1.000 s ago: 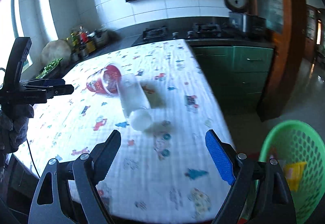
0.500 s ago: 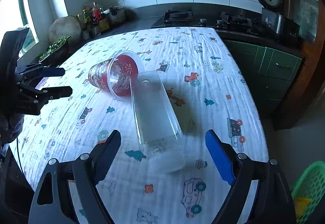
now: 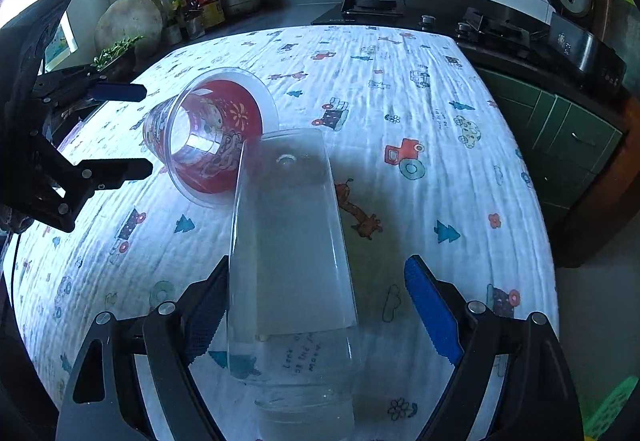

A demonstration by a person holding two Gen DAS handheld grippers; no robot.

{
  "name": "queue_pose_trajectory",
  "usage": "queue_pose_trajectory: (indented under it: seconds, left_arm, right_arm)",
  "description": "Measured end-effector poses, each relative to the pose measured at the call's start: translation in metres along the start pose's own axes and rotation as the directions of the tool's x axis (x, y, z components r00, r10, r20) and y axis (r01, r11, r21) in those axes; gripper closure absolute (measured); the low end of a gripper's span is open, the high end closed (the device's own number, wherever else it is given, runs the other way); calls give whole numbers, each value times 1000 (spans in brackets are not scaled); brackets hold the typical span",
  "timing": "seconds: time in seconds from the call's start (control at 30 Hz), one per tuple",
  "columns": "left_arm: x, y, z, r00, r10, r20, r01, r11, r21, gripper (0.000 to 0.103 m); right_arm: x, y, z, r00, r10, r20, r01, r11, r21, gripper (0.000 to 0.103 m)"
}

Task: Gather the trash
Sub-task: 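Grasp the clear plastic bottle with the right gripper while the left gripper grasps the red cup, then lift the red cup and clear bottle and carry both toward the green basket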

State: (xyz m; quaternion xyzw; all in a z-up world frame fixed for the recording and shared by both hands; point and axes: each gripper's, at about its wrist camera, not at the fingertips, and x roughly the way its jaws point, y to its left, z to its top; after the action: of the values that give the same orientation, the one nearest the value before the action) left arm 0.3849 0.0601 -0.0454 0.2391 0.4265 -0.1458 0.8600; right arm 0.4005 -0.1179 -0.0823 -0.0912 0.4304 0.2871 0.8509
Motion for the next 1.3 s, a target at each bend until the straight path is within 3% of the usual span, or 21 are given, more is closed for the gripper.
queue_pose_trajectory:
  seconds: [0.17,0.37,0.57,0.83,1.1,1.3]
  left_arm:
    - [6,-1,8,1000,-4,0,4,996,90,14]
    - [19,-10,18,1000,-13,-25,18,983,185,13]
    - [32,-18,24,998,-20,-58,34,966,255,13]
    - [44,-15,27,997,-36,-63,48,979,200,14]
    - [38,-22,26,998,-26,-60,34,990,134,27]
    - [27,-24,19,993,-78,-84,79,997,15,35]
  right_arm:
    - [8,-1,2,999,32,-19,-32,999,-13,28]
    - [7,5,3,997,68,-26,-69,997,-23,48]
    - [5,5,2,996,90,-25,-91,996,-21,49]
    - [2,2,-2,995,99,-20,-100,995,-16,49]
    - [-9,-2,-12,996,85,-9,-85,996,16,49]
    - [-23,-4,-23,996,84,7,-84,995,53,50]
